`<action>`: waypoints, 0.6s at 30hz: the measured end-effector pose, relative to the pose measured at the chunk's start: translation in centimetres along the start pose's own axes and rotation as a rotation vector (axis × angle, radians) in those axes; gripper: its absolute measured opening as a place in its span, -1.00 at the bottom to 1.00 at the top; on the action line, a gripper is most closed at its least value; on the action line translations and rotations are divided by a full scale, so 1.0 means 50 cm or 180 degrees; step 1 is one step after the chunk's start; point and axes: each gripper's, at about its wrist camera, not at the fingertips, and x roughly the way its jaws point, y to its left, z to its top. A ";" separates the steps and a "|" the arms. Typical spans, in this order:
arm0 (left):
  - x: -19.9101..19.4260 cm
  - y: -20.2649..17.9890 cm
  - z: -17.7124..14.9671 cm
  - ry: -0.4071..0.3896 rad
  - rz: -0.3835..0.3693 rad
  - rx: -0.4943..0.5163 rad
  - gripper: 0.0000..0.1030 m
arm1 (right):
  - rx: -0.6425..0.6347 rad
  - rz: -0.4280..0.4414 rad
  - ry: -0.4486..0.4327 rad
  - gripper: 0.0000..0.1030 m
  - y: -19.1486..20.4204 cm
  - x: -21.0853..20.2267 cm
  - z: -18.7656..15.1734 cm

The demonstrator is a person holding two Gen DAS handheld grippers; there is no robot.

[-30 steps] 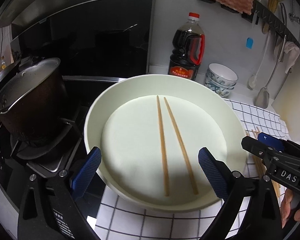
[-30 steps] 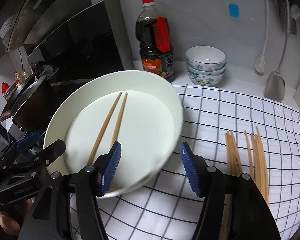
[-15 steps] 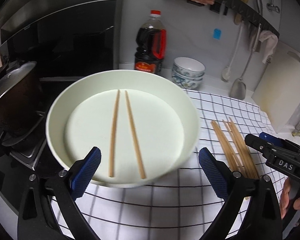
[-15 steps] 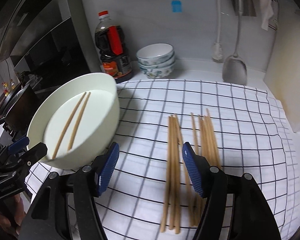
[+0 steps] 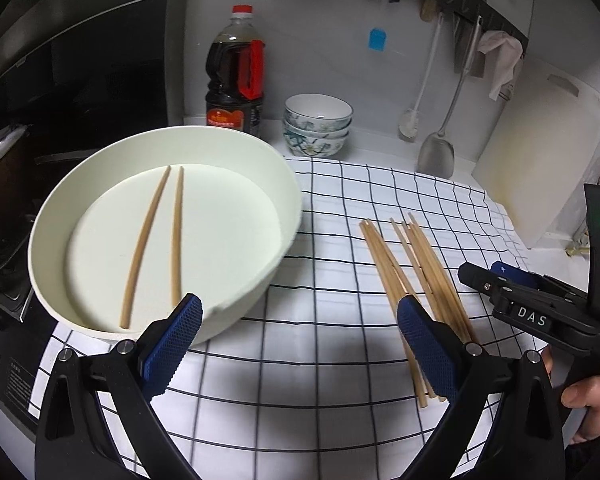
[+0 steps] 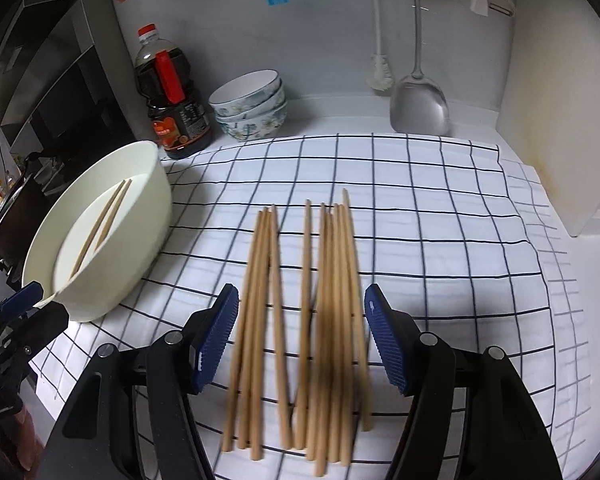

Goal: Organize utensils
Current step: 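Move both open tools back over the remaining chopsticks on the cloth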

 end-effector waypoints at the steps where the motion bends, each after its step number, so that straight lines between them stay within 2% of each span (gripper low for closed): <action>1: 0.004 -0.011 -0.002 0.0009 0.0005 0.0020 0.87 | 0.0003 -0.0007 -0.0006 0.22 -0.008 -0.001 -0.001; 9: 0.032 -0.088 -0.022 0.0055 0.0033 0.0192 0.87 | 0.0108 -0.0087 0.0019 0.22 -0.082 0.009 -0.017; 18: 0.083 -0.131 -0.048 0.0164 0.0192 0.0245 0.87 | 0.0094 -0.0092 0.0168 0.22 -0.118 0.046 -0.038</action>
